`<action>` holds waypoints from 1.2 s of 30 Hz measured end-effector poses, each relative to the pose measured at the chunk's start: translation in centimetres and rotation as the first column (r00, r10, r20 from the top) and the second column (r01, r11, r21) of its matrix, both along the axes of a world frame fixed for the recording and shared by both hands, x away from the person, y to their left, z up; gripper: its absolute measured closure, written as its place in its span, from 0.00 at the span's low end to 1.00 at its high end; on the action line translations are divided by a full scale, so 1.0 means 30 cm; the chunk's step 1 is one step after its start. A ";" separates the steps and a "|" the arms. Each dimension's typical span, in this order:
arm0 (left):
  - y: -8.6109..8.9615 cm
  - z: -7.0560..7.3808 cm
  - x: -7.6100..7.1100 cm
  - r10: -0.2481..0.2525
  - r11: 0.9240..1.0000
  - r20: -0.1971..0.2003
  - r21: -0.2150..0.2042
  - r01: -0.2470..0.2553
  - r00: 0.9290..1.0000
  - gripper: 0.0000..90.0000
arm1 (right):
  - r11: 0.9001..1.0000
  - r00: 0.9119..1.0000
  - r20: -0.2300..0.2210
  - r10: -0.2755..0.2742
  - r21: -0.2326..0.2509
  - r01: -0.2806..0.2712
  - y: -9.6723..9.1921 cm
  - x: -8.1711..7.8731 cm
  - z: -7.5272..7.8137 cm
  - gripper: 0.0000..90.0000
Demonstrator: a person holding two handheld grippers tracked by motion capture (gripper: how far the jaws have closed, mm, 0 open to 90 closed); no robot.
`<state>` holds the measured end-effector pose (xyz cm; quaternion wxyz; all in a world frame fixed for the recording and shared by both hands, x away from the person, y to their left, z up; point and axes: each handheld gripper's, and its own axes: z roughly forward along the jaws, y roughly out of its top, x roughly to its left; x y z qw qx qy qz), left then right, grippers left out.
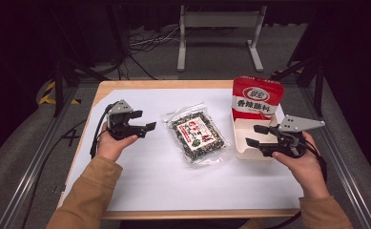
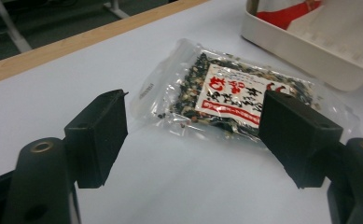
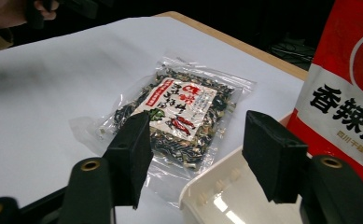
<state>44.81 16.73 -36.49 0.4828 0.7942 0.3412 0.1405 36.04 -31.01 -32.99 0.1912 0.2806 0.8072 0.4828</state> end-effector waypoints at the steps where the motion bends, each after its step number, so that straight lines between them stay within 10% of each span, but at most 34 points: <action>1: -0.012 -0.002 0.016 0.012 1.000 -0.018 0.013 -0.011 1.000 0.27 | 1.000 1.000 -0.001 0.005 -0.002 -0.005 0.002 -0.001 -0.002 0.50; 17: -0.070 -0.085 0.156 0.081 0.997 -0.086 0.018 -0.080 0.993 0.29 | 0.998 0.998 0.021 0.055 -0.013 -0.055 0.030 -0.029 -0.009 0.51; 36: -0.135 -0.139 0.275 0.119 0.992 -0.078 0.038 -0.117 0.990 0.36 | 0.989 0.989 0.020 0.144 0.010 -0.144 0.037 -0.063 -0.058 0.52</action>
